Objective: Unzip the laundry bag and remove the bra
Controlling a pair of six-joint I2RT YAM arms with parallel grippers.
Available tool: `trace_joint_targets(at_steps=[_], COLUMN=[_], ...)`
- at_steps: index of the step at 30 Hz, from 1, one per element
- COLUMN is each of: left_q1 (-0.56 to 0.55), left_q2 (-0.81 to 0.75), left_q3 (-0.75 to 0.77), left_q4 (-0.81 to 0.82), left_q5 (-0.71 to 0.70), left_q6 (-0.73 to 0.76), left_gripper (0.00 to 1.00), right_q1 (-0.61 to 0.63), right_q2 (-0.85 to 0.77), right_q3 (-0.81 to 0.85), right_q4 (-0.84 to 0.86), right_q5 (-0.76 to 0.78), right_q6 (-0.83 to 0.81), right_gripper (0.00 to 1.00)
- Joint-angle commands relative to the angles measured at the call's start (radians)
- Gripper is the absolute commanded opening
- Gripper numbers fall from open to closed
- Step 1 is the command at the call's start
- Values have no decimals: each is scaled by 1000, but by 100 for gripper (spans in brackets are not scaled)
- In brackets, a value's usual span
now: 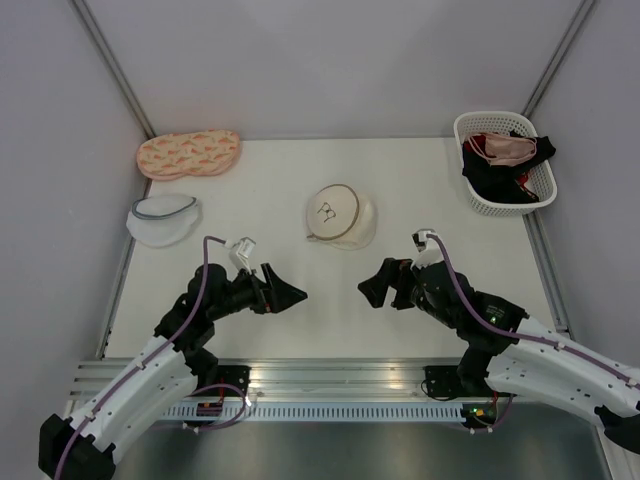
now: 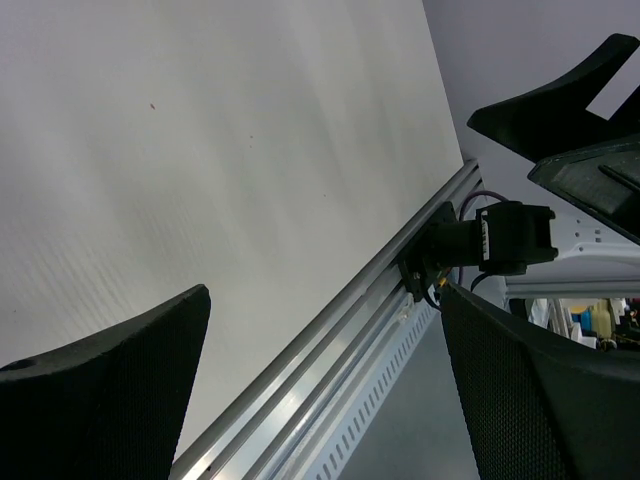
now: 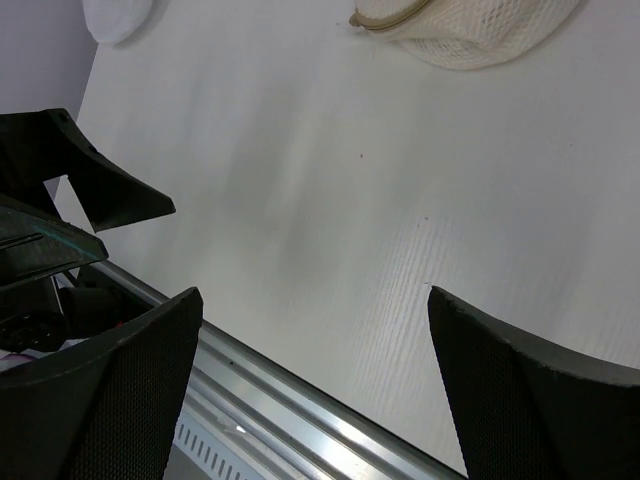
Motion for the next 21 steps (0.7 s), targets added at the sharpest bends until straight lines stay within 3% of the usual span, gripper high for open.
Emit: trace_joint_targets(at_steps=[1,5,7,9,12,14,21], left_q1=[-2,-2,1,45,156,176,227], left_q2=[-15,37,95,274,562,706,1024], left_q3=[6,25,68,156,274,336,652], left_q4=[37,43,10,-18,78,123,181], left_q5=[19,-43,-195,-293,-185,-197,-275], left_q6=[23,35,43,61,66,75,159], left_gripper=[99,100,100,99,99,100,100], right_q1=[5,5,4,4,4,5,5], right_q2=[-23,-35,-37,-38,-47,-72,-139], right_q3=[6,9,13,18,29,29,21], right_q4=[13,17,13,10,-8,-25,-71], right_q5=[-6,-11,-17,-24,-26,-15,12], right_q6=[24,10,3,0,3,3,-14], right_gripper=[98,98,98,98,98,98,98])
